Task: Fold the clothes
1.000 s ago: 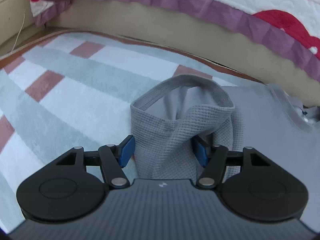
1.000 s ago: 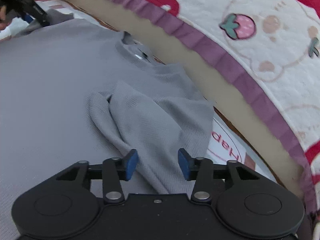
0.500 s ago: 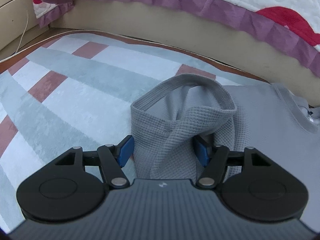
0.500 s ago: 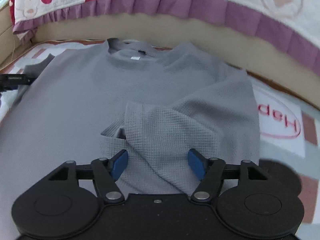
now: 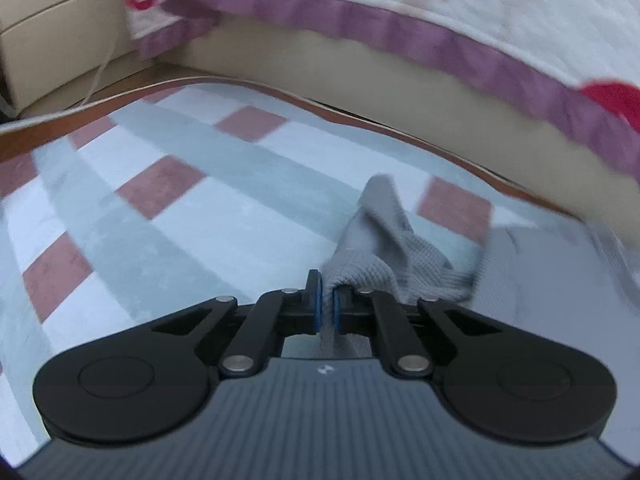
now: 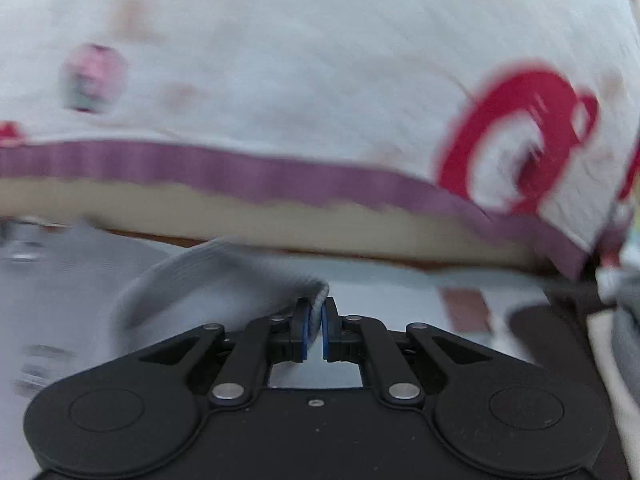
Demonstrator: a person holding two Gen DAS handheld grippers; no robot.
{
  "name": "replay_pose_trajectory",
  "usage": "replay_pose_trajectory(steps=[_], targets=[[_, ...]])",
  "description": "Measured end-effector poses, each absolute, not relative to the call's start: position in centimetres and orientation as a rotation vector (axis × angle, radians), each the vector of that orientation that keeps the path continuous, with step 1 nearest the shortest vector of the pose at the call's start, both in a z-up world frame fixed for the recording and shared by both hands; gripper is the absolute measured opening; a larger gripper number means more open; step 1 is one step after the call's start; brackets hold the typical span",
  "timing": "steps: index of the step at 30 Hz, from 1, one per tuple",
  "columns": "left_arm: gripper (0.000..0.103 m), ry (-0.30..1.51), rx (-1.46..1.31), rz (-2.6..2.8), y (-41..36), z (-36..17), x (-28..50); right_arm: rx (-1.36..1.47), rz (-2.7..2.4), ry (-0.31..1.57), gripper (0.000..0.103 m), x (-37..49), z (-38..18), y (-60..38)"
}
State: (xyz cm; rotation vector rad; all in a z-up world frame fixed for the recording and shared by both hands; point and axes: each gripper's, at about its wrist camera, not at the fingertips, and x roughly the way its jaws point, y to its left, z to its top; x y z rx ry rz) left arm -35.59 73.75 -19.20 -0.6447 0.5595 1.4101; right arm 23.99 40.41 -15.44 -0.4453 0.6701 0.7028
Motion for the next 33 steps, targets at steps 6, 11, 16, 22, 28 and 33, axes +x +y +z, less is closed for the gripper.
replay_pose_trajectory(steps=[6,11,16,22,28,33], targets=[[0.005,0.499,-0.627,1.618,73.7,-19.4,-38.6,-0.316,0.596,0.78,0.007,27.7,-18.2,37.6],[0.006,0.53,-0.593,1.747,73.9,-18.4,-40.0,-0.104,0.727,0.898,0.032,26.6,-18.2,35.4],[0.01,0.516,-0.592,1.389,71.0,-15.8,-35.8,-0.009,0.943,1.023,0.044,24.8,-19.4,34.6],[0.021,0.577,-0.537,0.804,63.4,-15.7,-24.1,-0.309,1.102,1.047,0.046,20.3,-21.5,37.6],[0.032,0.701,-0.389,0.407,54.6,-17.4,-12.9,-0.312,0.981,0.926,0.045,21.0,-21.0,40.3],[0.035,0.741,-0.301,0.291,51.2,-17.7,-5.8,-0.258,0.863,0.919,0.046,24.2,-21.2,41.4]])
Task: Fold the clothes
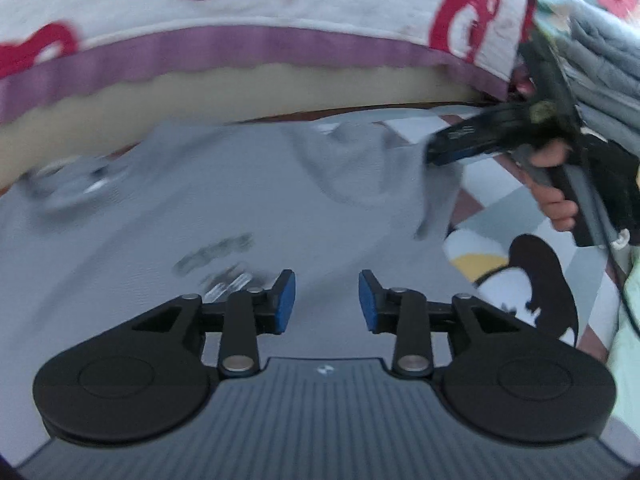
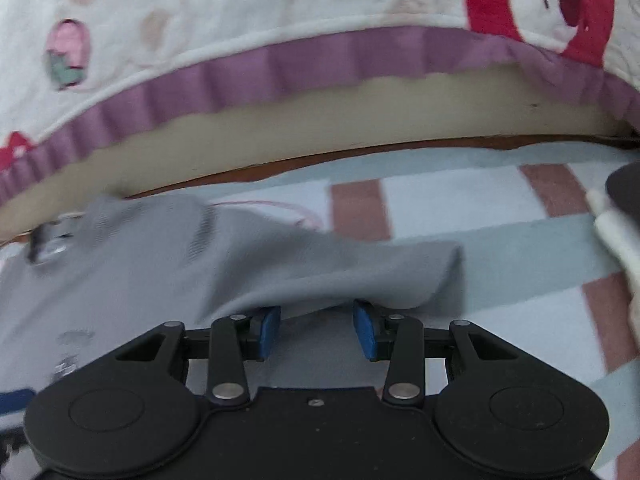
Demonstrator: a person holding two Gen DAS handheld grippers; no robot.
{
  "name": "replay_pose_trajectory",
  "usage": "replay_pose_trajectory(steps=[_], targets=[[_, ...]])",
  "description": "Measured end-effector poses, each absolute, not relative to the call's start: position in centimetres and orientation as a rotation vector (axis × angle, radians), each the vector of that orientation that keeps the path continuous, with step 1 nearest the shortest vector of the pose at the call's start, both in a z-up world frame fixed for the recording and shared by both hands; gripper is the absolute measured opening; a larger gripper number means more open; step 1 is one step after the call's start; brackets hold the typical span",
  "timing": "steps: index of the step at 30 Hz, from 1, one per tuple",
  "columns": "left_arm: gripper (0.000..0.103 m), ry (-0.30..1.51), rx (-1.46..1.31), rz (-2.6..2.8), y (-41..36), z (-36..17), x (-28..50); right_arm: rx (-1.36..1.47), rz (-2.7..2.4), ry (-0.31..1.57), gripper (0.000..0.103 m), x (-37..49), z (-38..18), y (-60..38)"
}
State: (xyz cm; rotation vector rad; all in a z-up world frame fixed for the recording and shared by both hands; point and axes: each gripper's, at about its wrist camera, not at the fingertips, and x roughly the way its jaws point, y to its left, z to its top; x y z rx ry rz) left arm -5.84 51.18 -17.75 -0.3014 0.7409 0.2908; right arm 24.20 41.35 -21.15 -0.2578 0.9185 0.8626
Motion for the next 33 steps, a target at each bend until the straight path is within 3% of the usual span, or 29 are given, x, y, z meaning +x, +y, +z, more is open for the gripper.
replay_pose_trajectory(steps=[9,10,14,16,20,25,26,27,30,33], targets=[[0.042,0.749,-0.294,0.287,47.8,-19.1,2.6,0.019,0.893,1.01,0.046,27.2,-21.3,40.9],[0.04,0.746,-0.331,0.298,48.0,-19.3,3.0,0.016,0.914,1.025,0.046,27.2,-21.2,41.3],[0.007,0.739,-0.46,0.356,50.5,-20.8,4.0,0.007,1.02,1.142,0.046,27.3,-21.5,43.1],[0.005,0.743,-0.516,0.383,51.8,-21.6,4.4,-0.047,1.062,1.196,0.046,26.9,-21.8,44.4],[0.004,0.699,-0.74,0.369,54.7,-22.5,3.2,-0.161,1.101,1.114,0.046,25.7,-21.2,44.6],[0.004,0.68,-0.828,0.358,55.5,-23.4,3.0,-0.333,1.143,1.025,0.047,24.2,-21.6,43.4],[0.004,0.679,-0.841,0.358,55.5,-23.5,3.0,-0.355,1.165,0.999,0.042,23.5,-21.4,43.0],[0.004,0.678,-0.852,0.358,55.6,-23.5,3.0,-0.373,1.186,0.969,0.01,22.7,-21.1,42.4],[0.004,0.681,-0.842,0.339,55.6,-22.8,2.8,-0.428,1.245,0.878,0.008,20.4,-20.3,40.9],[0.007,0.64,-0.818,0.293,55.2,-21.1,1.4,-0.277,1.258,0.799,0.008,19.0,-17.7,37.0]])
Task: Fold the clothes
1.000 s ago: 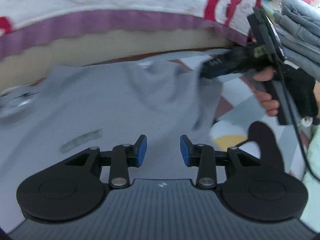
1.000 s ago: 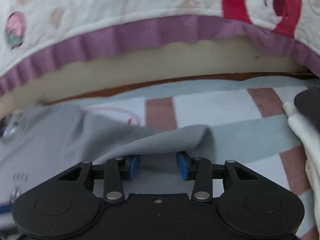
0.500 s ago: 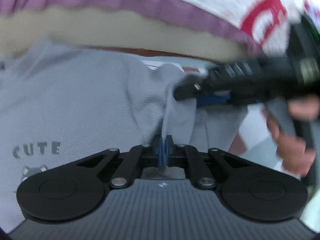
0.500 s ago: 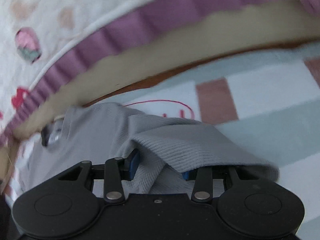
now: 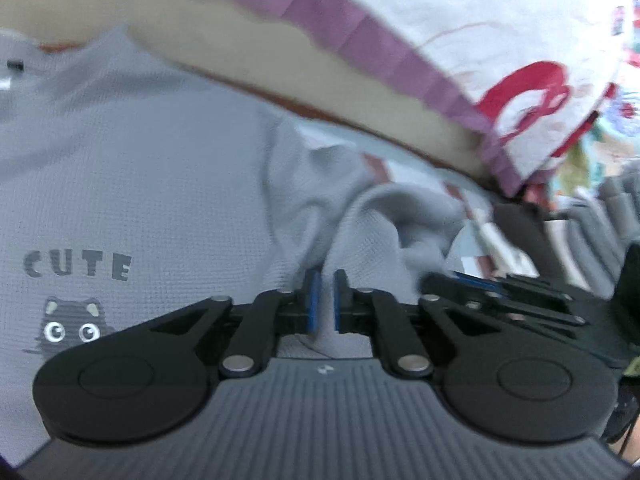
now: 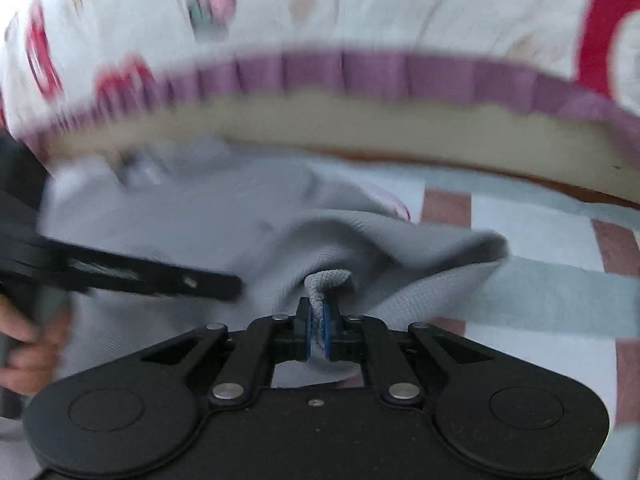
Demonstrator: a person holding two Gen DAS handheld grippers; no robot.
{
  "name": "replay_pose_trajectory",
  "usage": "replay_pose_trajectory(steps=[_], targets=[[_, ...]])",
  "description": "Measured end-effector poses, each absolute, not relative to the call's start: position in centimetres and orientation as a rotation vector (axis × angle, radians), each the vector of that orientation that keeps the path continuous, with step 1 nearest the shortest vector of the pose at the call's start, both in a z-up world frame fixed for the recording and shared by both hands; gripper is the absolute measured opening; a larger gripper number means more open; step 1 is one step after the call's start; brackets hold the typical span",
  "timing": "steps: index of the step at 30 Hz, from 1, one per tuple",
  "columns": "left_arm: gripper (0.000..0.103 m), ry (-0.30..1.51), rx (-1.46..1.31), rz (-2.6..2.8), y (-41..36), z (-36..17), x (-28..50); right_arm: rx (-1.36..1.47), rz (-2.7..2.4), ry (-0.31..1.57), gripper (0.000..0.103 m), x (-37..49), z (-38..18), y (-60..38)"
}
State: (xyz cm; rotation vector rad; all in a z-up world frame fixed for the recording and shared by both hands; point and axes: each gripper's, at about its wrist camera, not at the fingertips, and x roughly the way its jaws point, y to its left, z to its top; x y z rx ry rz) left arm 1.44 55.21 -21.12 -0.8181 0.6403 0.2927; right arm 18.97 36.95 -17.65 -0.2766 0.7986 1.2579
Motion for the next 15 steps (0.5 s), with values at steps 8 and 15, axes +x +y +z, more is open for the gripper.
replay_pose_trajectory(steps=[8,15], targets=[[0.023,0.7,-0.779,0.244,54.4,-19.0,-2.1,-0.304,1.073,0.902,0.006,19.2,-19.4,28.5],[0.026,0.814,-0.745,0.329,55.9,-19.5,-7.8,-0.058,0.964,1.085,0.057,20.0,-21.1,27.1]])
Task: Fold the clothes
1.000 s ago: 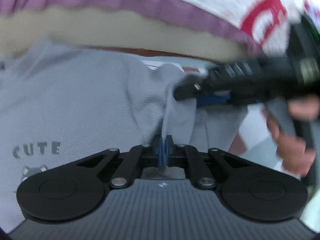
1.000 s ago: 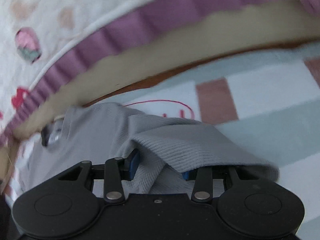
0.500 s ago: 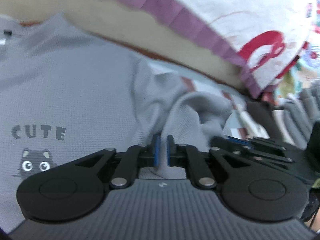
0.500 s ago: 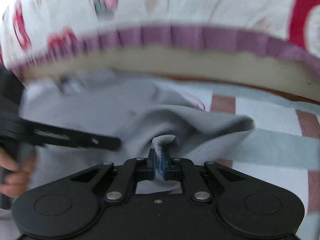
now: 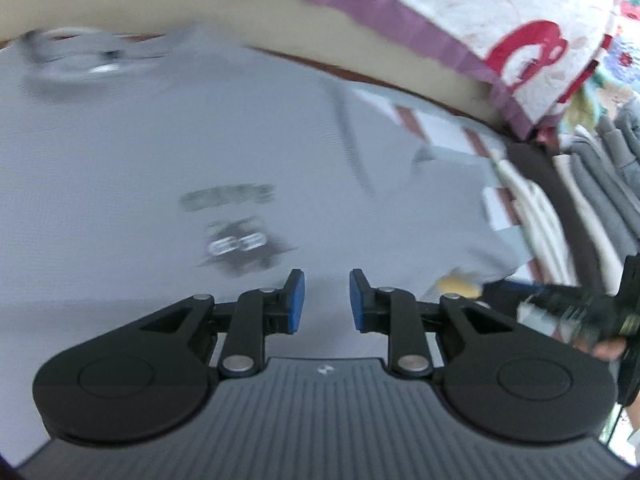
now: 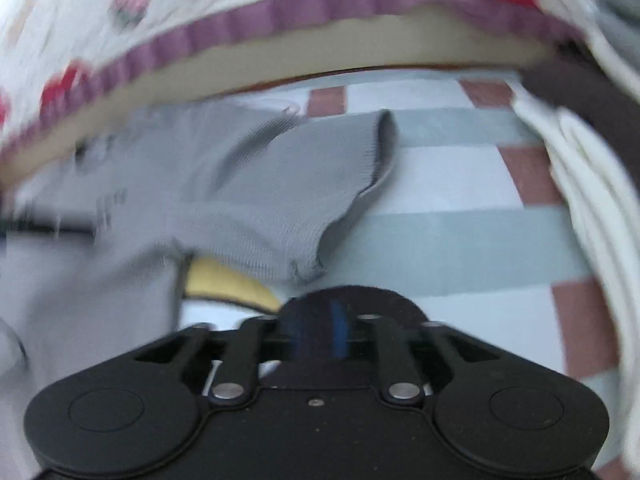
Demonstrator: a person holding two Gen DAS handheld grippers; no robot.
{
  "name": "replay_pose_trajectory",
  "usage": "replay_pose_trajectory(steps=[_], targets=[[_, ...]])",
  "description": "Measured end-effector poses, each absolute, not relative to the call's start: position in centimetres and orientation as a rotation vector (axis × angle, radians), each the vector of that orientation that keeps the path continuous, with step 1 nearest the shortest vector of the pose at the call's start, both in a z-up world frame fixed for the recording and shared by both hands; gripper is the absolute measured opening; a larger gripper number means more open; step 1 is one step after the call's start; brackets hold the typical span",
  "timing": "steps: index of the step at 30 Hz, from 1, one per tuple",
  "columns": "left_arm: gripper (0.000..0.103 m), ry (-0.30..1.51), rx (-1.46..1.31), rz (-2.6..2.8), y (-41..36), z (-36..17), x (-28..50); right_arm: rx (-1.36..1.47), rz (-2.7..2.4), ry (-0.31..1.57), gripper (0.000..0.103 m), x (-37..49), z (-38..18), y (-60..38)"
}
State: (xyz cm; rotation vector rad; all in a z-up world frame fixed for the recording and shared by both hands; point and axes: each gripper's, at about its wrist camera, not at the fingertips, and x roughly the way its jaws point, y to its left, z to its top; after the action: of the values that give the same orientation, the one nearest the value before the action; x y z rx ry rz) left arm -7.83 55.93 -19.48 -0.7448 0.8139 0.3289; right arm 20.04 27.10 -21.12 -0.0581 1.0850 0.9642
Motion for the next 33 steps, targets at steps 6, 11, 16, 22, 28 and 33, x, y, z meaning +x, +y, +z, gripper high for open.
replay_pose_trajectory(steps=[6,11,16,22,28,33], targets=[[0.028,0.818,-0.858,0.524,59.2,-19.6,-15.5,0.529,0.818,1.28,0.073,22.2,-24.0,26.5],[0.028,0.781,-0.92,0.637,60.8,-19.2,-20.9,0.539,0.806,1.196,0.009,22.0,-23.8,30.0],[0.029,0.743,-0.936,0.792,62.5,-18.4,-26.3,0.284,0.892,0.857,0.008,19.0,-16.9,29.8],[0.031,0.655,-1.008,0.954,65.7,-17.6,-32.3,-0.174,0.644,0.857,0.005,19.4,-20.2,30.0],[0.034,0.57,-1.033,1.118,67.5,-17.1,-37.8,-0.028,0.64,0.902,0.015,20.9,-19.8,29.4],[0.039,0.514,-0.96,1.326,69.6,-16.9,-42.3,-0.014,0.681,0.901,0.032,20.1,-19.4,30.5]])
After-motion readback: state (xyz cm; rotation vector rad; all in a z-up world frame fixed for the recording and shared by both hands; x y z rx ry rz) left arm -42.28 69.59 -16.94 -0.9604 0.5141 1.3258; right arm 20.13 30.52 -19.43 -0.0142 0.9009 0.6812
